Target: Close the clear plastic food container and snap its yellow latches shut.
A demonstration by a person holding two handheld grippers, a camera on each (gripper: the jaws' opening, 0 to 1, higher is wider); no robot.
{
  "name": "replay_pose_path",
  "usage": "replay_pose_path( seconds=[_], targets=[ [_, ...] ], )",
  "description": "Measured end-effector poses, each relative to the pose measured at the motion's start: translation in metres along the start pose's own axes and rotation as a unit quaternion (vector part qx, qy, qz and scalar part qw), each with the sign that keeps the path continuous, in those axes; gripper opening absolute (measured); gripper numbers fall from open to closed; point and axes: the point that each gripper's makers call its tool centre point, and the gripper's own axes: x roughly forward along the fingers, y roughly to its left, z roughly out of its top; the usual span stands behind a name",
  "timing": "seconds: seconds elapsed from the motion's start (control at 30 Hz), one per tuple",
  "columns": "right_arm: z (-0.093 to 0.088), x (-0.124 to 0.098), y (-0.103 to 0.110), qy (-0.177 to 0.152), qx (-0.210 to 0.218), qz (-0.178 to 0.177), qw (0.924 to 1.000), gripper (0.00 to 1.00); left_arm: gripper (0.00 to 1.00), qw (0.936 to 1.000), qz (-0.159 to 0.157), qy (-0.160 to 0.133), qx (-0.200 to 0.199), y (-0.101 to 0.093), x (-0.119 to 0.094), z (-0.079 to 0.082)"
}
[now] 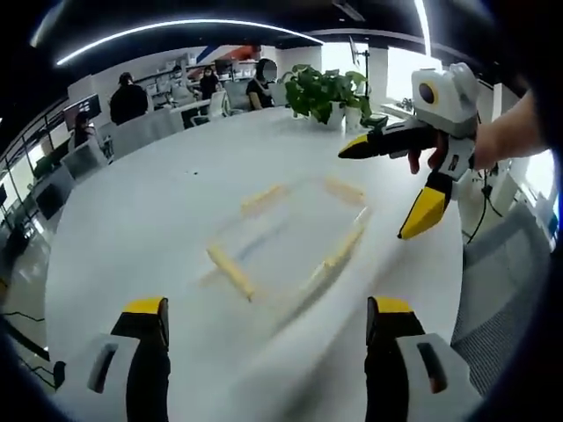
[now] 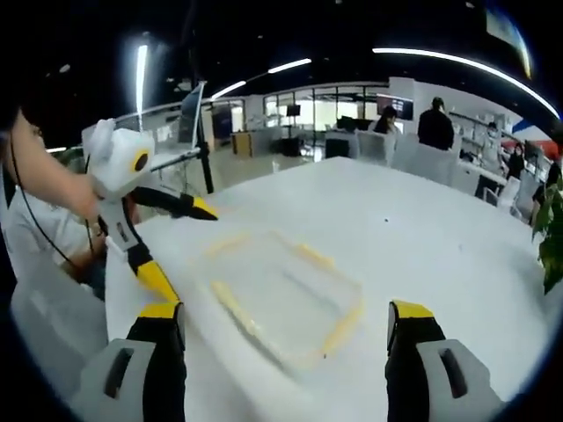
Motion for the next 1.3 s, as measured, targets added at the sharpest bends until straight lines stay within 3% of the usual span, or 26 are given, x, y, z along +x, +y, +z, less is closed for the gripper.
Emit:
replay_pose_path(
  seconds=[0.4, 0.8, 1.07, 1.3],
  targets=[
    [0.008, -0.011, 0.004, -0.028, 0.04, -0.022, 0.9986, 0.96, 0.93, 0.9987, 0.011, -0.027, -0.042, 0.001, -0.021, -0.003],
    [0.0, -0.022, 0.013, -0.027, 0.05, -0.024, 0.9981, 0.95, 0.93, 0.9969, 0.012, -0.042, -0.065, -0.007, -0.03, -0.012],
    [-0.002, -0.038, 0.011, -0.036, 0.06, -0.04, 0.9967, 0.95, 0.92, 0.9956, 0.007, -0.056, -0.074, -0.014, -0.039, -0.011],
    [-0.009, -0.046, 0.024, -0.03, 0.061, -0.035, 0.9971, 0.94, 0.92, 0.9939, 0.003, -0.07, -0.085, -0.023, -0.045, -0.006]
  ],
)
